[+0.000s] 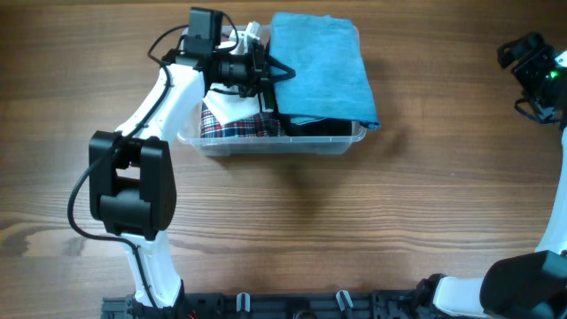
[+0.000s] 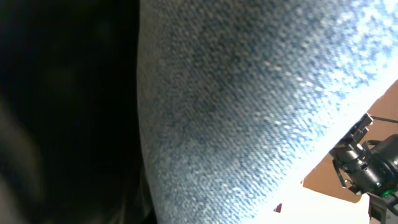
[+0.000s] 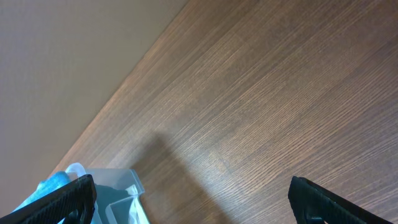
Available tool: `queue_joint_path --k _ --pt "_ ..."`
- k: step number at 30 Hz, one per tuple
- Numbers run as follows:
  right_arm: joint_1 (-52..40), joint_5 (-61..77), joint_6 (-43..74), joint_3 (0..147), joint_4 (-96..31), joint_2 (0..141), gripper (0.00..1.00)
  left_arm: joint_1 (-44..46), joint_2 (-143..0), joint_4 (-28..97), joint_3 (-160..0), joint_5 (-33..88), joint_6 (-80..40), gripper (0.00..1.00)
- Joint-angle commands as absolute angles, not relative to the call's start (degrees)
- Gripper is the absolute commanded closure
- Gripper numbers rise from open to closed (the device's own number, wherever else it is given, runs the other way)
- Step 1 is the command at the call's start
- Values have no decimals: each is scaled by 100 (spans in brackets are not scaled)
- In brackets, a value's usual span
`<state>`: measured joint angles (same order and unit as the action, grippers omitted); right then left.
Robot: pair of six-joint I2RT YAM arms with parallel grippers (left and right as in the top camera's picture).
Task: Pack container
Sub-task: 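Lower the denim cloth onto the black garment and release it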
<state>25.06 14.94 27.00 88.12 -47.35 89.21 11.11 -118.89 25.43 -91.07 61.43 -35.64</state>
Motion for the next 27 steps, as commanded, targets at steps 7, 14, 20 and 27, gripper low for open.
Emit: queue_joint_path --k 7,14,20,27 --pt "2482 1459 2740 8801 -4722 8991 0 757 -11843 2985 -9019 6191 -2698 5" --pt "2482 1459 2742 8801 -4722 8991 0 891 -11719 2279 -9085 7133 -2917 1" --pt "2482 1459 2740 8801 -4720 8991 0 1181 -11034 2134 -9286 6606 -2908 1" --pt "2482 1459 2740 8801 -4722 8991 0 1238 -10584 2665 -9286 5909 -2670 0"
